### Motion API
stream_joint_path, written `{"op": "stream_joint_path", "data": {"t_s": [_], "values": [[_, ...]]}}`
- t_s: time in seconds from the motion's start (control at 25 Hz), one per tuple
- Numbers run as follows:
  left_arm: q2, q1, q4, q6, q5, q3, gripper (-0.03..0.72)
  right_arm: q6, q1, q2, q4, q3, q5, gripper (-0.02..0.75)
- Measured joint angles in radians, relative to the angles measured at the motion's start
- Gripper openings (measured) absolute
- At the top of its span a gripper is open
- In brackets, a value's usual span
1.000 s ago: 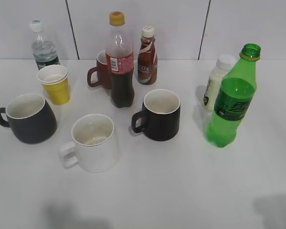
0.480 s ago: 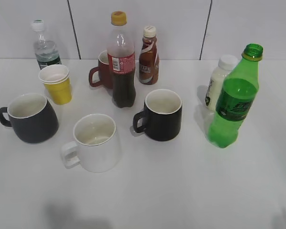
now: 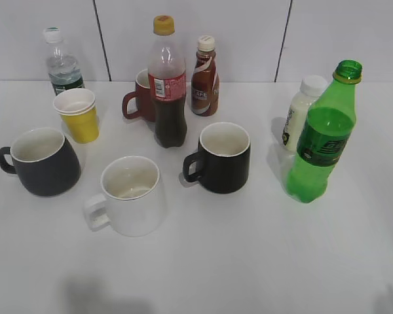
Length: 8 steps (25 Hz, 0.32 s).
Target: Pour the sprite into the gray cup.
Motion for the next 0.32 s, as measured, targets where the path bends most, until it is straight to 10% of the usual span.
{"op": "stream_joint_path", "data": {"t_s": [0.32], "values": [[0.000, 0.000, 0.000, 0.000, 0.000, 0.000, 0.238, 0.000, 0.000, 0.000, 0.000, 0.000, 0.000, 0.459]]}}
